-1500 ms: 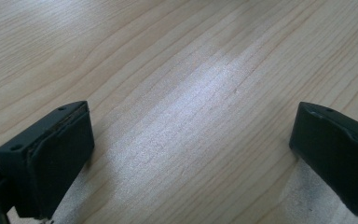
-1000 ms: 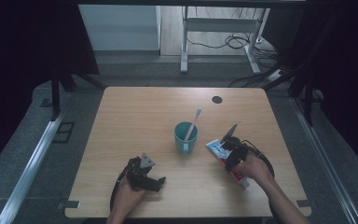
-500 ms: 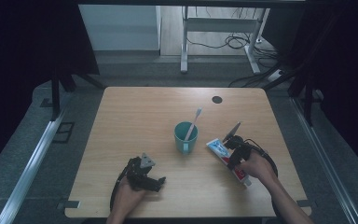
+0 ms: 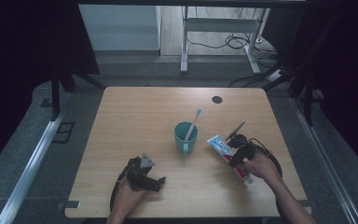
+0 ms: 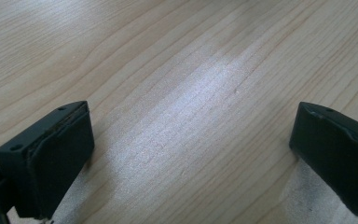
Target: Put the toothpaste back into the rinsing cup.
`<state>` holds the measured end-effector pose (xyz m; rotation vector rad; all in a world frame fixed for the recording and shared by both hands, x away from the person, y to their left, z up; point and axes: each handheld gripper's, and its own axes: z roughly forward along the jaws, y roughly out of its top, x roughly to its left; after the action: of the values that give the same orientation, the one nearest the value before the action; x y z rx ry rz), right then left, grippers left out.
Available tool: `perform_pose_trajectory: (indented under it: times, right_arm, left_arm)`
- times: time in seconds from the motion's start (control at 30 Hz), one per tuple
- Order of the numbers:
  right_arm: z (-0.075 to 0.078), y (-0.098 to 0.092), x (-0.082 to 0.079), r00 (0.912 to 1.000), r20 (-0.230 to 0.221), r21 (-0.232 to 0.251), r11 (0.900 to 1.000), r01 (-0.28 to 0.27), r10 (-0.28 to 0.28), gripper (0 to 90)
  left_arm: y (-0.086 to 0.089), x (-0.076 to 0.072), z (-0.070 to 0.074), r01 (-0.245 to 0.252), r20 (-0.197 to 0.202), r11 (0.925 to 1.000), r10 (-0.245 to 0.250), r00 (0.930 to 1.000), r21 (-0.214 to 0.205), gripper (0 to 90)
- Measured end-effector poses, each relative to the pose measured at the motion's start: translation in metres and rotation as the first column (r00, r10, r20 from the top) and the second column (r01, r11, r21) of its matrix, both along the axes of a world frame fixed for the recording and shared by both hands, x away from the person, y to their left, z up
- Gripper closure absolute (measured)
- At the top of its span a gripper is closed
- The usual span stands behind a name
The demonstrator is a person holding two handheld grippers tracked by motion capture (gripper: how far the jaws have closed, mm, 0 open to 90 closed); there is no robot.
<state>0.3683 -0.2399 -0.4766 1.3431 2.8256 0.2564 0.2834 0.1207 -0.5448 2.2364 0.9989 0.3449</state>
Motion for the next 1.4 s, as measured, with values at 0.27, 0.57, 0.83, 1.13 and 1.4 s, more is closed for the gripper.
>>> perform_pose_trajectory:
  times: [0.27, 0.57, 0.83, 1.13, 1.4]
  right_arm:
    - [0.006, -0.005, -0.003, 0.9984, 0.055, 0.036, 0.9993, 0.011, -0.013, 70.6]
    - [0.013, -0.006, -0.009, 0.9938, 0.111, 0.094, 0.9955, -0.017, 0.007, 70.7]
    - [0.019, -0.009, -0.013, 0.9871, 0.16, 0.168, 0.9854, -0.025, -0.002, 70.9]
    - [0.023, -0.013, -0.017, 0.9745, 0.224, 0.25, 0.9672, -0.044, -0.014, 71.0]
    - [0.023, -0.015, -0.02, 0.9595, 0.28, 0.309, 0.9495, -0.056, -0.035, 71.1]
  left_arm:
    - [0.0, 0.0, 0.0, 0.0, 0.0, 1.0, 0.0, 1.0, 0.0, 0.0]
    - [0.0, 0.0, 0.0, 0.0, 0.0, 1.0, 0.0, 1.0, 0.0, 0.0]
    - [0.0, 0.0, 0.0, 0.0, 0.0, 1.0, 0.0, 1.0, 0.0, 0.0]
    - [0.0, 0.0, 0.0, 0.0, 0.0, 1.0, 0.0, 1.0, 0.0, 0.0]
    - [0.0, 0.0, 0.0, 0.0, 0.0, 1.0, 0.0, 1.0, 0.0, 0.0]
